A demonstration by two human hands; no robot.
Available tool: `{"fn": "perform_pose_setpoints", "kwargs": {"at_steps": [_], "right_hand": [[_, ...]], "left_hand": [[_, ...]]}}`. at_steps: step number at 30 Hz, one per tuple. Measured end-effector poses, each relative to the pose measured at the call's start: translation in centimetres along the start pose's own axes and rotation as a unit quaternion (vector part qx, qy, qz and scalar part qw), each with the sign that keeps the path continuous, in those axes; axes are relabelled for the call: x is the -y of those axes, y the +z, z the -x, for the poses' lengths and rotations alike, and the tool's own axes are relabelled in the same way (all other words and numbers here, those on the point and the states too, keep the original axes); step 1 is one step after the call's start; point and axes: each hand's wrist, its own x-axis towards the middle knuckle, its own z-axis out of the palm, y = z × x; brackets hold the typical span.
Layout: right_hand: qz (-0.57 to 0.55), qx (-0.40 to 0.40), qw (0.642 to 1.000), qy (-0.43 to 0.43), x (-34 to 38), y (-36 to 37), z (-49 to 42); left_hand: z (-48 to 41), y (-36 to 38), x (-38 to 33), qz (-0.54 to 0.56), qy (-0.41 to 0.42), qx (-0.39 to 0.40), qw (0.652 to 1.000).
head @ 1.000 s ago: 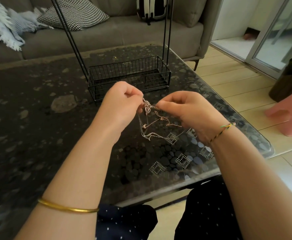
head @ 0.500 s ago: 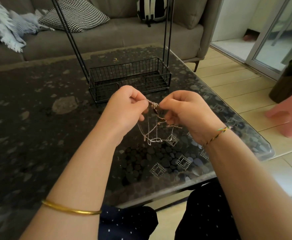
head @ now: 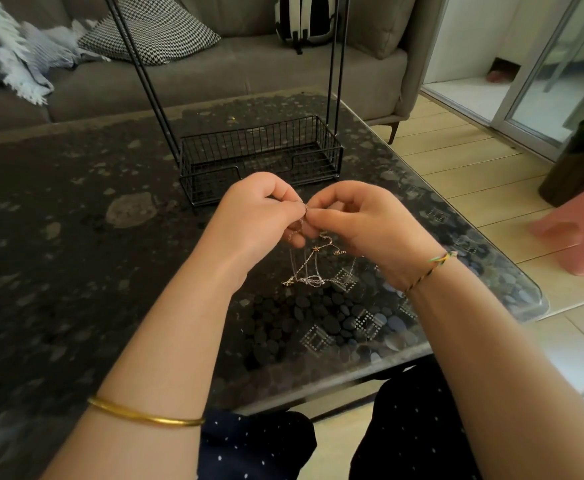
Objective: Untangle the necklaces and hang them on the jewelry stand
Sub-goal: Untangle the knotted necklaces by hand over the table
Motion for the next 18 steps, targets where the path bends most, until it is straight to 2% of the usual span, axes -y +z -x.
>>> {"fn": "perform_pose_setpoints", "kwargs": {"at_steps": [4,10,13,16,18], "right_hand": [[-0.027,-0.048,0.998,0.004,0.03,-0.32,-0.12],[-0.020,-0.079,0.997,0.009,-0.20,-0.66,-0.41],[0.002,-0.043,0.999,0.018,-0.07,-0.81,-0.17],[0.036,0.032,0.999,0.024,0.16,-0.25,0.17],[0.046,0.050,0.997,0.023,0.17,0.06,0.27]], "left_hand": [[0.03,0.13,0.01,-0.028,-0.011,0.016,0.999],[0.03,0.37,0.60,-0.101,-0.023,0.017,0.994],[0.09,0.23,0.28,-0.038,-0.037,0.023,0.998],[0.07,0.24,0.12,-0.028,-0.029,0.022,0.999],[0.08,0.25,0.05,-0.028,-0.021,0.009,0.999]]}}
